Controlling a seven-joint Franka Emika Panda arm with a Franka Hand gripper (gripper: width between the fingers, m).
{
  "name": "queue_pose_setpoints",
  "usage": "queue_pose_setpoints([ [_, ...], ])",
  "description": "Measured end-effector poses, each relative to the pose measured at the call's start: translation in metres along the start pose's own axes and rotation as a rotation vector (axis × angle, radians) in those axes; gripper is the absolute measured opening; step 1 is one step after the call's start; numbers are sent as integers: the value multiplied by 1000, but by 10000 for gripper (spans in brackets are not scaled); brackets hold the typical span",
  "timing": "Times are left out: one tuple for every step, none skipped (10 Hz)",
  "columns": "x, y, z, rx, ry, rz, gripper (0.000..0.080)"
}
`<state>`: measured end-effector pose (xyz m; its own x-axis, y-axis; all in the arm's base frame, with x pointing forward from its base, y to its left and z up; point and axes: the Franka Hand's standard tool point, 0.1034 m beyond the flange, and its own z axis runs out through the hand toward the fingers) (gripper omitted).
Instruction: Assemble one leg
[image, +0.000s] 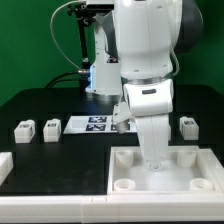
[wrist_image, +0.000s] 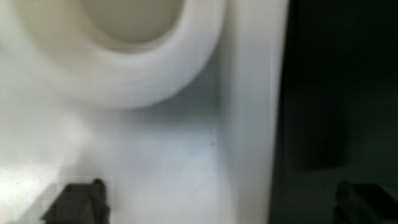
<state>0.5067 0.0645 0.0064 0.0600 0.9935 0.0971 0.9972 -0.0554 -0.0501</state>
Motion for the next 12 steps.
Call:
queue_pose_setpoints([
  [0,0,0,0,0,0,645],
  [0,0,0,0,0,0,649],
  [1,0,-2,-3,0,8,649],
  [3,-6,-24,-26,-11,46,649],
  [8,-16,-39,-29,-22,134,649],
  [17,-25,-54,-34,-34,186,649],
  [31,-41,-67,-38,-46,313,649],
  [43,-50,-68,-40,-47,434,649],
  [60,-57,-65,-39,-44,638,649],
  [82,-62,-63,-52,-32,802,649],
  [82,-62,-63,-49,-26,870,649],
  [81,-61,-63,-46,-18,1001,649],
])
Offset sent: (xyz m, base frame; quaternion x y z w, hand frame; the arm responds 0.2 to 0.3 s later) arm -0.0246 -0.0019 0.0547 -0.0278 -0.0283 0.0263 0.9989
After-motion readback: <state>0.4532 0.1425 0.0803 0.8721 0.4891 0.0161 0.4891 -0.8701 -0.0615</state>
